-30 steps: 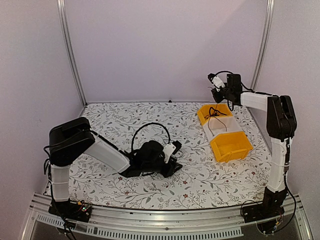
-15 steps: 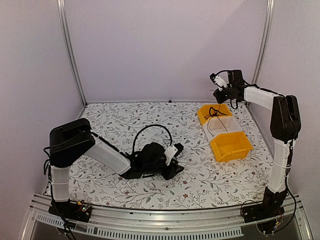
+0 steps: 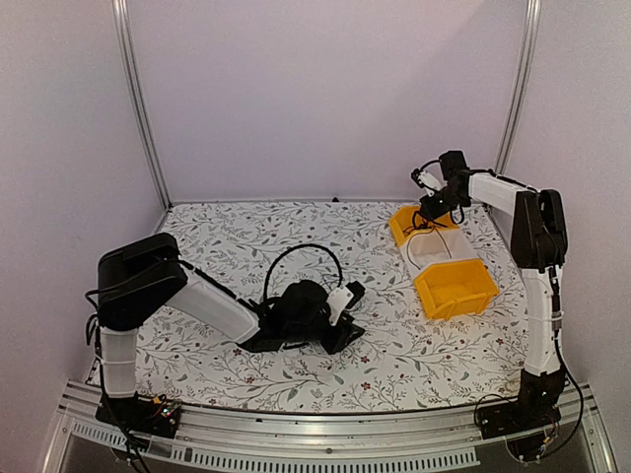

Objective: Untangle the cables

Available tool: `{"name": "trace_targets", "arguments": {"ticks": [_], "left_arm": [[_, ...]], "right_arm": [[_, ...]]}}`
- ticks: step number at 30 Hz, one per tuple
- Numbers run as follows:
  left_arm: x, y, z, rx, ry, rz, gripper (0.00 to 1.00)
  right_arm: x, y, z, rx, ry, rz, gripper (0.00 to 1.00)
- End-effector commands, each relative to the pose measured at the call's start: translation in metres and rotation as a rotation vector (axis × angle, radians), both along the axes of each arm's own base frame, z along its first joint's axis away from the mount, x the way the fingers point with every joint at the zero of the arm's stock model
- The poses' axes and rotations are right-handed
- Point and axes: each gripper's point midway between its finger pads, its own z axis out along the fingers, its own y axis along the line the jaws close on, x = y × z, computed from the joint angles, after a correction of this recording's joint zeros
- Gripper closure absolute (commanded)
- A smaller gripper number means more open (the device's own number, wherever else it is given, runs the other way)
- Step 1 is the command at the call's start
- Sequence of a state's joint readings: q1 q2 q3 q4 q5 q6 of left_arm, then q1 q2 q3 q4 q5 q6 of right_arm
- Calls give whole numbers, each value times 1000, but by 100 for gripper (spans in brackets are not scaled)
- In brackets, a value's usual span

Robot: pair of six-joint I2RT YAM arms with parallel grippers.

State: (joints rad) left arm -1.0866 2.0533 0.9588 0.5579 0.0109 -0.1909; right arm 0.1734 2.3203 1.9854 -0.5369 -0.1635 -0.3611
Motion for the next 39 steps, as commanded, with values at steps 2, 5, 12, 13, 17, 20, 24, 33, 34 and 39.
{"name": "trace_targets", "arguments": {"ticks": [2, 5, 12, 13, 17, 20, 24, 33, 34, 39], "left_arm": [[-3, -10, 14, -16, -26, -16, 59], [-3, -11, 14, -15, -27, -17, 59], [-3, -13, 13, -9, -27, -23, 59], [-3, -13, 13, -9, -28, -23, 59], [-7, -14, 16, -8, -38, -34, 59], [-7, -14, 16, -5, -42, -38, 59], [-8, -16, 17, -6, -40, -43, 59], [-3, -14, 32, -32, -59, -12, 59], [-2, -13, 35, -33, -65, -5, 59], [5, -16, 62, -50, -118, 8, 57]], "right_arm": [[-12, 0, -15, 13, 86, -2, 100], [-18, 0, -21, 7, 115, 7, 100], [-17, -4, -25, -14, 141, 10, 94], [-16, -5, -22, -20, 138, 7, 85], [-16, -11, 2, -23, 100, -10, 66], [-23, -15, 32, -15, 51, -14, 61], [-37, -15, 62, 3, 6, -8, 55], [-78, -5, 91, 87, -74, 60, 44], [-79, -6, 89, 80, -83, 59, 43], [-80, -8, 72, 58, -44, 66, 47]]}}
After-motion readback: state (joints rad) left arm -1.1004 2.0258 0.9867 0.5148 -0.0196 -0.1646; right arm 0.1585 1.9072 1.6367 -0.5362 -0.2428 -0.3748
